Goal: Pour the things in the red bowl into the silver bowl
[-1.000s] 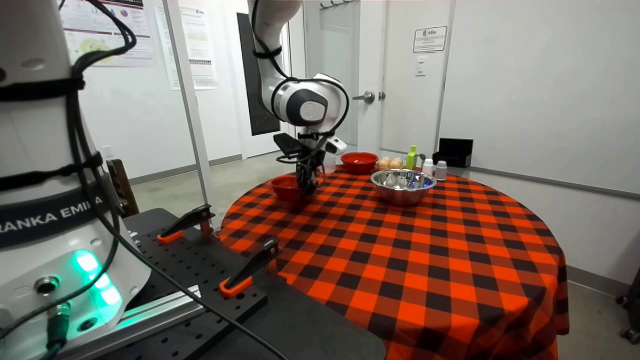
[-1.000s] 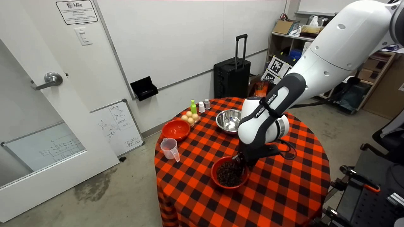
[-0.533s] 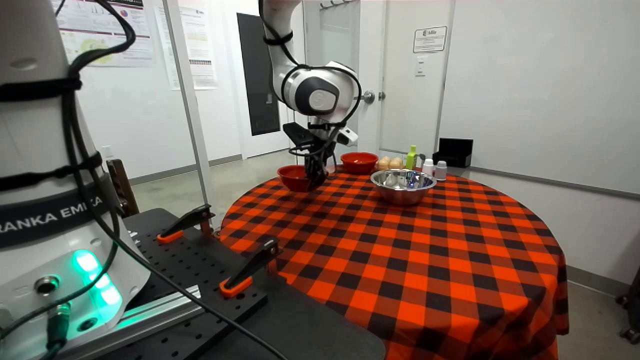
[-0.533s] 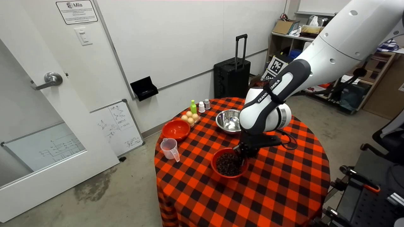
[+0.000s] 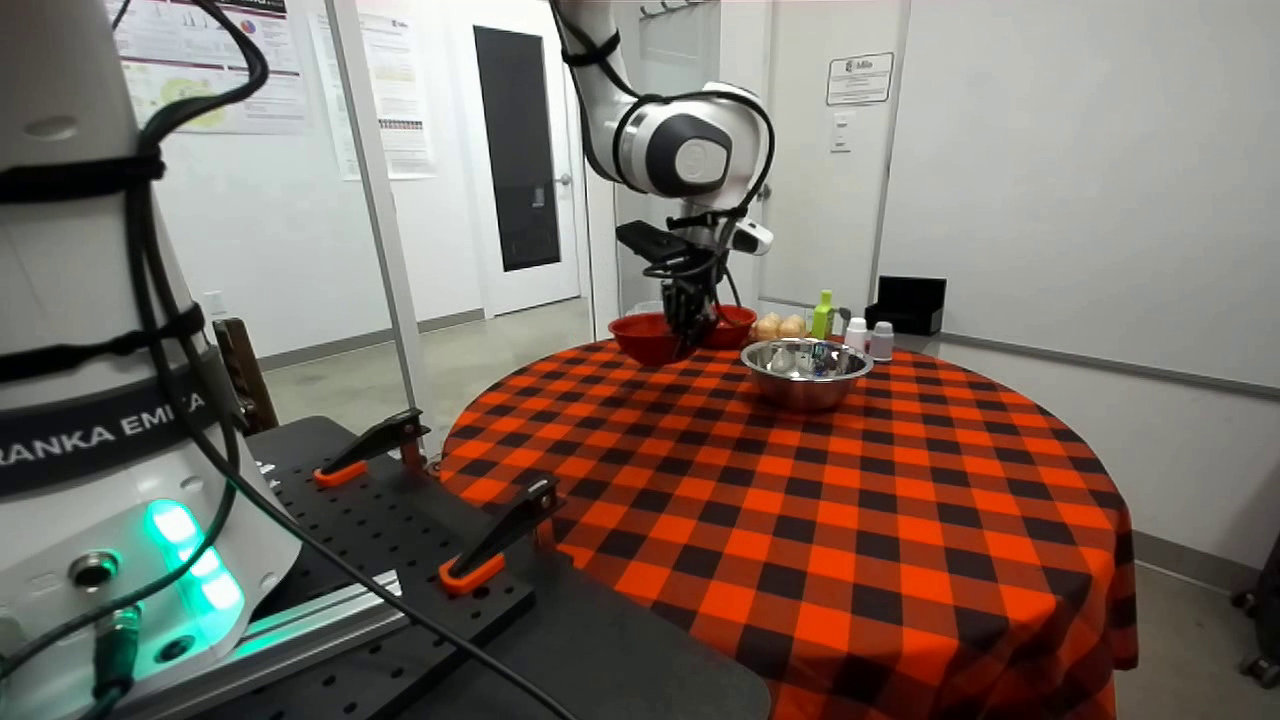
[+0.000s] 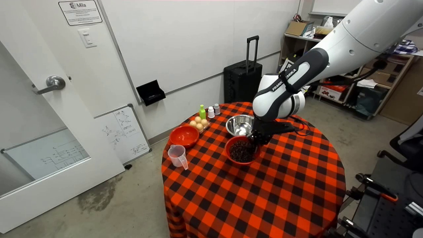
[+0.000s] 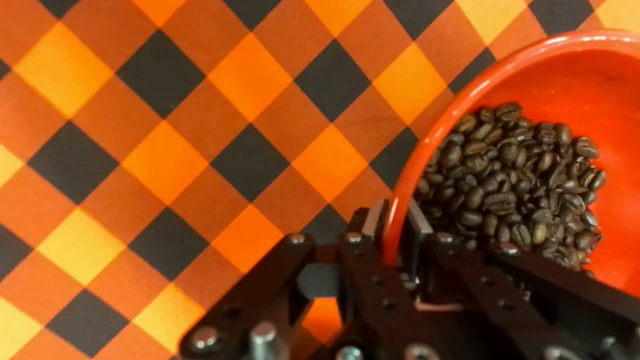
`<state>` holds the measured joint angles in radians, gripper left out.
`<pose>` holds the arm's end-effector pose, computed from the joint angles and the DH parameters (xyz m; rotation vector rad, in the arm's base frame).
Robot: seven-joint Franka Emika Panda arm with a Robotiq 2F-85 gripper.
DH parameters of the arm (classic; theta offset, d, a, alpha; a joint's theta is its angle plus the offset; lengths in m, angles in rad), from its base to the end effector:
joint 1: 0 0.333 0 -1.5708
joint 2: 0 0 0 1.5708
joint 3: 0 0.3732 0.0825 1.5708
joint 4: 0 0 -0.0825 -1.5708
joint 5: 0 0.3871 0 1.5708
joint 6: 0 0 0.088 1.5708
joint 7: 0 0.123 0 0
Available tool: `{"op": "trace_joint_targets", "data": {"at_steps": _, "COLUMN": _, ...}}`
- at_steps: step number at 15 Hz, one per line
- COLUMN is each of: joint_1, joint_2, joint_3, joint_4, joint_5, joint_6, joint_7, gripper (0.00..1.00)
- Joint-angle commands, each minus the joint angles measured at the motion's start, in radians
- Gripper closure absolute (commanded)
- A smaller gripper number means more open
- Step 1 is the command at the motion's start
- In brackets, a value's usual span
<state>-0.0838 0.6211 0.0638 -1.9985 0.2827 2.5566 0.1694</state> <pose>0.6287 -0.0154 0.1663 -2.8873 0.6479 0.1165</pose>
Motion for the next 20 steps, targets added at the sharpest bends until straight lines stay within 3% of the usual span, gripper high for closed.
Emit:
{"op": "trace_joint_targets", "data": {"at_steps": 1, "joint_1": 0.021, "joint_2": 0.005, "joint_3": -0.045, "joint_4": 0.122, "joint_5": -0.046, "joint_6": -0.115, "joint_7": 0.009, "gripper": 0.97}}
{"op": "trace_joint_targets", "data": {"at_steps": 10, "joint_1": 0.018, "joint_2": 0.096, "joint_3": -0.149, "joint_4": 0.459, "joint_5": -0.147, "joint_6": -0.318, "joint_7": 0.062, "gripper": 0.97}}
{"op": "trace_joint_targets", "data": {"at_steps": 20, "joint_1": 0.059, "joint_2": 0.295, "joint_3": -0.312, "joint_4": 0.737, "joint_5": -0.371, "joint_6": -0.341, "joint_7": 0.222, "gripper": 0.97}}
